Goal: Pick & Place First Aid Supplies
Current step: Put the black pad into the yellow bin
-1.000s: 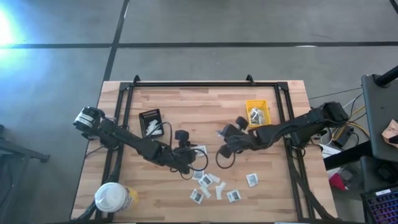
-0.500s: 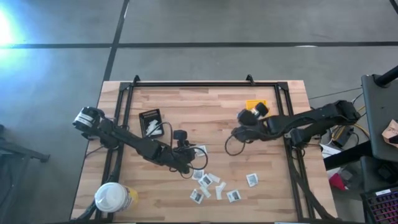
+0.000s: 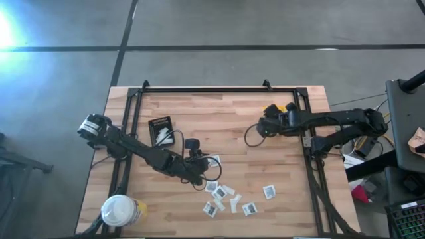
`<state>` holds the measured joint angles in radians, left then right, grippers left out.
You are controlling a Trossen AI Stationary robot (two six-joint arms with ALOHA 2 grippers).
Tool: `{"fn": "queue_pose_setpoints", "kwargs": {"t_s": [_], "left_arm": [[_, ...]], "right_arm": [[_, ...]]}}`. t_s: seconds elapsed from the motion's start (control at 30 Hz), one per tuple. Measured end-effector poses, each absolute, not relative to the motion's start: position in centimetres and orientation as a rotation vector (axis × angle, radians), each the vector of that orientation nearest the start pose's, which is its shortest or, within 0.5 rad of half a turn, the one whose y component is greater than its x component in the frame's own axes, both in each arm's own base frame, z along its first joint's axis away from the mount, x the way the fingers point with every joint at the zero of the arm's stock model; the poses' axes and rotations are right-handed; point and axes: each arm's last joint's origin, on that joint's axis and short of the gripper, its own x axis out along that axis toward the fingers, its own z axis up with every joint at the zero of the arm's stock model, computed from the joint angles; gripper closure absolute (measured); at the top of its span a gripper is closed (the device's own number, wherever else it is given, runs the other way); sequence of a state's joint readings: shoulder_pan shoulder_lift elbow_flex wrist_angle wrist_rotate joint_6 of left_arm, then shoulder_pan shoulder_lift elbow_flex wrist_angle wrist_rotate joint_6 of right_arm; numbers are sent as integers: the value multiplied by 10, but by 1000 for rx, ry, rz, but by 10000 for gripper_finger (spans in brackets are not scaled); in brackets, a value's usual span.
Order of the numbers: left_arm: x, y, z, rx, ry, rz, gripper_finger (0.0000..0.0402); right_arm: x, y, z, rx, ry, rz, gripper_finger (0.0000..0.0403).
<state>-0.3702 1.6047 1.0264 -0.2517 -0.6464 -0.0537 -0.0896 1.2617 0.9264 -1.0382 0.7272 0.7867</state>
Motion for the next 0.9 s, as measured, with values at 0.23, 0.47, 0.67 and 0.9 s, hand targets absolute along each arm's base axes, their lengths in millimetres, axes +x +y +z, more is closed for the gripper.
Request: {"fn": "queue_pose_setpoints", "kwargs": {"t_s": [0.23,0.47,0.67,0.9], "left_arm": [[312,-102,216,346,720,283,243],[312,-102,216,341,719,283,243],[312,-103,216,341,720,281,243],[312,-103,216,342,720,279,243]], "right_arm": [[200,-61,240,278,1089,-1098,394],[190,-87,237,440,1183,-1033,394],[178,-104,227,586,1240,-970,394],[172,-117,209,689,1219,-790,394]]}}
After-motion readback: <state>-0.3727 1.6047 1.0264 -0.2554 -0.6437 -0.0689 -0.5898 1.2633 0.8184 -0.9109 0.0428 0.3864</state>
